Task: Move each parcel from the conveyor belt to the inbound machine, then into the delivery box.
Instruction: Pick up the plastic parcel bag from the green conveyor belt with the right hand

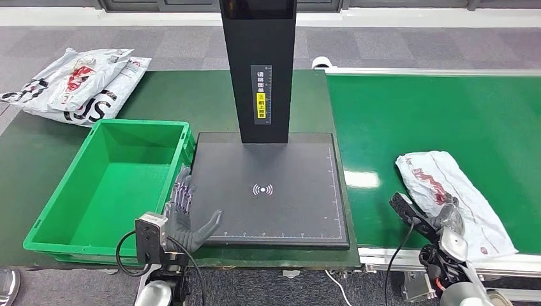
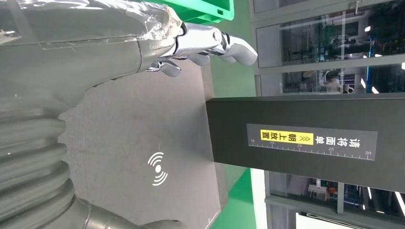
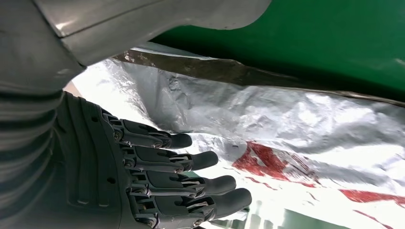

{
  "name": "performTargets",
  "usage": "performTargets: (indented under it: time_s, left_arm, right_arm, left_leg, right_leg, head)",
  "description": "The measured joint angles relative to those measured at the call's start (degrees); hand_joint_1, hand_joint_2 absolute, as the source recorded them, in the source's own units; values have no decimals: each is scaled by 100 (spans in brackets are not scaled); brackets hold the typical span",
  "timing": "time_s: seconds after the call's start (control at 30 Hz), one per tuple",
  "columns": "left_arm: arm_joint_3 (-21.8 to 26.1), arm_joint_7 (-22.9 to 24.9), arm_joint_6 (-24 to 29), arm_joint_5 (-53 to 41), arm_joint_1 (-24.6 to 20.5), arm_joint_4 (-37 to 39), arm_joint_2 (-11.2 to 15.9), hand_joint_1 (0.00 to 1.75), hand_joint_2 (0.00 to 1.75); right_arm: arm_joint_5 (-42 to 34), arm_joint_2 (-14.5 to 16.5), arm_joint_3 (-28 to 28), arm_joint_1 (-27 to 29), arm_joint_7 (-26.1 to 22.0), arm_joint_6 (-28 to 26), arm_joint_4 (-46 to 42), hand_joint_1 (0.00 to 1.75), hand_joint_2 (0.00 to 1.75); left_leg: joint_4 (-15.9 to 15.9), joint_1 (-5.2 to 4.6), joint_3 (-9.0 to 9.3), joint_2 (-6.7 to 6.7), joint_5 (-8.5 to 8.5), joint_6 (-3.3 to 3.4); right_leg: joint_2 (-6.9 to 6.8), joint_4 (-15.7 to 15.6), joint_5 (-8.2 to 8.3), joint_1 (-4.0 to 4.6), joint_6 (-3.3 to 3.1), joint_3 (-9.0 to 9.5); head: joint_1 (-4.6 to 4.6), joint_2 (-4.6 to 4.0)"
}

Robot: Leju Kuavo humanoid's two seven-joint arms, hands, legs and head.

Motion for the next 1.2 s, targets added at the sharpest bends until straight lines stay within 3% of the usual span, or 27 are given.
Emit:
performTargets:
  time_s: [0.37, 0.9, 1.03, 1.2]
  left_arm:
    - [0, 0, 0, -9, 18, -34, 17, 0, 175]
    - [0, 0, 7, -9, 36, -34, 52, 0, 175]
    - [0, 0, 7, -9, 36, -42, 58, 0, 175]
    - [0, 12, 2, -13, 36, -92, 59, 0, 175]
  right_arm:
    - [96, -16, 0, 8, 80, -232, 3, 0, 175]
    - [280, -18, 0, 9, 299, -69, 56, 0, 175]
    - [330, -17, 0, 11, 407, 86, 73, 175, 175]
    - [341, -13, 1, 48, 449, 326, 118, 175, 175]
  left_leg:
    - [0, 0, -1, -1, 0, 0]
    - [0, 0, 0, -1, 0, 0]
    - [0, 0, 0, -1, 0, 0]
    - [0, 0, 0, -1, 0, 0]
  right_leg:
    - [-1, 0, -1, 0, 0, 0]
    - [-1, 0, 0, 0, 0, 0]
    - [-1, 0, 0, 0, 0, 0]
    - [-1, 0, 0, 0, 0, 2]
  head:
    - [0, -1]
    - [0, -1]
    - [0, 1]
    - [0, 1]
